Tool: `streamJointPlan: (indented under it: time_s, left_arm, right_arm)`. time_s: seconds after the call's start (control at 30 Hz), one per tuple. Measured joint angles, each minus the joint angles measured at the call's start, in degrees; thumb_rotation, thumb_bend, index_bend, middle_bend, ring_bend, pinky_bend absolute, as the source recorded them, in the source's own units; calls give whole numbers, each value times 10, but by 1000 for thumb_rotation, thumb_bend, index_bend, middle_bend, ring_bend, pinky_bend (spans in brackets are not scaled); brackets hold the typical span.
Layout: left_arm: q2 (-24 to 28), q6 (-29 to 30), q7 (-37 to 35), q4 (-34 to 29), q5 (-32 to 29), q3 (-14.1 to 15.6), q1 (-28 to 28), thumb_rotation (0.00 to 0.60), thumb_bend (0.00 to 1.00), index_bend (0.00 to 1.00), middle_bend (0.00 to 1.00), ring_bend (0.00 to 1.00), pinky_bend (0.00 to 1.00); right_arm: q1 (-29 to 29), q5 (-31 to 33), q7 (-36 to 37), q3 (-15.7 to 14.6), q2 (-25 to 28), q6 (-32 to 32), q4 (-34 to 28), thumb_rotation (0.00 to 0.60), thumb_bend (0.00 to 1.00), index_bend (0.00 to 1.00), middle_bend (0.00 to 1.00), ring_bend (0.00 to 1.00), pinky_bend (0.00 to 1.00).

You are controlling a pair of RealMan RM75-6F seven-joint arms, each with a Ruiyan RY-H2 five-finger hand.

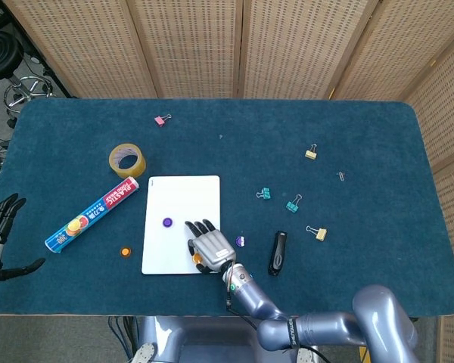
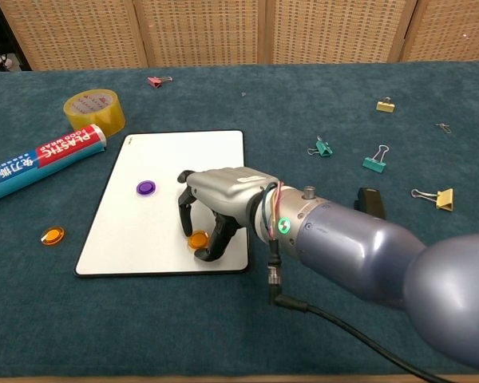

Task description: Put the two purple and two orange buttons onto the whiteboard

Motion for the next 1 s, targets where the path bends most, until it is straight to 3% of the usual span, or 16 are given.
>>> streamJointPlan:
  time_s: [0.2, 0.4, 0.8, 1.0]
  left_arm:
    - [0, 0, 0, 0, 0, 0, 0, 600, 32, 0, 0, 0, 0]
    - [0, -1, -3, -1, 1, 0, 0, 600, 32, 0, 0, 0, 0]
    - [1, -4, -3, -1, 2, 1, 0, 600, 32, 0, 0, 0, 0]
    - [0, -5, -1, -2, 4, 2, -1, 600, 32, 0, 0, 0, 0]
  right_arm:
    - [-2, -1, 1, 1, -2, -2, 0, 600, 411, 484, 0, 0, 0]
    - [-3, -3, 6, 2, 3, -8, -8, 600, 410, 296, 0, 0, 0]
    - [-12, -23, 15, 6, 30, 4, -47, 600, 405, 261, 0, 0, 0]
    - [-27, -40, 0, 0, 77, 35, -79, 600, 315, 242, 0, 0, 0]
